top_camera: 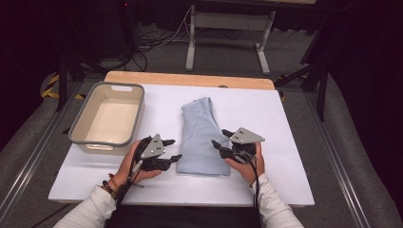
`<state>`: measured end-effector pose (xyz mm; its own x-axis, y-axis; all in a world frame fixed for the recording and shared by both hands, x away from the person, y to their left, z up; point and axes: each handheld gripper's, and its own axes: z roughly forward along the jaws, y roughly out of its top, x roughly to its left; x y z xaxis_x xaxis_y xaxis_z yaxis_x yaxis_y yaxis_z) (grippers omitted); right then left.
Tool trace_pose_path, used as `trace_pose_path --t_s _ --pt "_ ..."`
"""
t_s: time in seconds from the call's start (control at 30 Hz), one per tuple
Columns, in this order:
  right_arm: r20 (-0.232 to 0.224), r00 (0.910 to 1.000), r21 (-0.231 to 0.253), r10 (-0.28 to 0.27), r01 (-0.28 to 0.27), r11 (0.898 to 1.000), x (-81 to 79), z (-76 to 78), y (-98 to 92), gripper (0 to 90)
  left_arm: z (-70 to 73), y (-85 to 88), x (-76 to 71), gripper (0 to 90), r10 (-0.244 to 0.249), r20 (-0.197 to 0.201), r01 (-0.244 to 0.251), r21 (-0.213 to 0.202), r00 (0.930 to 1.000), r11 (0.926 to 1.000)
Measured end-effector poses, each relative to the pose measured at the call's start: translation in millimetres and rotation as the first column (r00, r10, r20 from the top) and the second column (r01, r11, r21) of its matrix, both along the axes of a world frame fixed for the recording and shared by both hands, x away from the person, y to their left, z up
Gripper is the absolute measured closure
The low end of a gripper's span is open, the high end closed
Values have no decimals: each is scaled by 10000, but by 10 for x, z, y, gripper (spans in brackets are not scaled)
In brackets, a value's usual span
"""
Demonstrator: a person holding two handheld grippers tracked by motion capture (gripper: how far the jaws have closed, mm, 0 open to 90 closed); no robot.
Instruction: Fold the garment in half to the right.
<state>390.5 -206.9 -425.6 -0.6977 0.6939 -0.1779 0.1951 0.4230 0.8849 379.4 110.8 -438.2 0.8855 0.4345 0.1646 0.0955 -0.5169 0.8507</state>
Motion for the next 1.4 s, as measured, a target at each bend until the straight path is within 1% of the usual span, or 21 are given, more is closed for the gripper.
trace_pose_path --t_s 0.03,0.17,0.27,0.3,0.4,0.43,0.47,0.5,0.53,0.57,0.63,0.73,0.77,0.87,0.93,1.0,1.07,1.17,1.27,1.4 --pt "52 10000 -4 46 -46 10000 -12 0 0 378 -1 12 -7 372 52 59 -53 110 10000 9999" --pt "213 9996 20 171 -172 9999 -85 8 -17 309 -25 52 -43 290 119 111 -120 137 9999 9998" --pt "346 9990 8 272 -273 9996 -142 2 -24 267 -30 83 -63 244 149 144 -150 60 9998 9999" --pt "448 9985 9 307 -308 9995 -176 -2 -25 252 -39 107 -86 225 214 142 -213 -33 9997 9998" --pt "554 9979 32 347 -349 9994 -238 -12 -28 222 -48 132 -103 185 209 68 -208 -99 9998 9997" --pt "593 9975 19 376 -378 9993 -252 -14 -31 220 -57 156 -126 180 275 78 -273 -222 9996 9994" --pt "636 9972 -27 384 -383 9993 -271 -15 -33 207 -63 175 -142 169 304 132 -301 -240 9994 9993" --pt "672 9970 -60 386 -383 9992 -291 -18 -38 197 -63 175 -142 162 304 132 -301 -240 9994 9993" --pt "682 9969 -32 398 -397 9992 -306 -21 -46 195 -80 202 -164 160 340 217 -335 -245 9992 9991" --pt "673 9970 24 394 -397 9992 -318 -25 -54 194 -92 221 -174 156 375 216 -370 -256 9991 9990" --pt "588 9973 15 431 -432 9991 -341 -37 -70 186 -110 251 -188 137 384 97 -381 -360 9992 9986" --pt "585 9971 -96 484 -479 9988 -367 -50 -96 181 -135 290 -206 123 430 24 -429 -334 9991 9985" --pt "627 9969 -61 484 -481 9988 -375 -54 -107 177 -141 300 -214 114 430 25 -429 -360 9991 9984" --pt "526 9976 -7 448 -448 9990 -397 -83 -139 158 -159 350 -237 107 514 -13 -514 -546 9987 9972" --pt "464 9975 13 533 -534 9986 -416 -109 -158 151 -171 386 -249 105 624 -27 -624 -642 9980 9960" --pt "523 9975 22 485 -487 9988 -438 -127 -176 142 -184 424 -261 101 644 -187 -657 -753 9977 9950" --pt "558 9974 102 450 -457 9989 -464 -141 -197 134 -192 449 -271 96 641 -196 -654 -816 9978 9945" --pt "643 9969 -52 454 -452 9990 -492 -167 -226 127 -204 494 -285 89 728 -203 -742 -805 9971 9940" --pt "601 9974 -222 393 -381 9990 -510 -200 -259 124 -200 505 -284 87 800 -141 -808 -793 9967 9936" --pt "661 9973 -240 313 -298 9993 -518 -214 -286 126 -210 512 -294 87 762 -187 -774 -776 9969 9940"
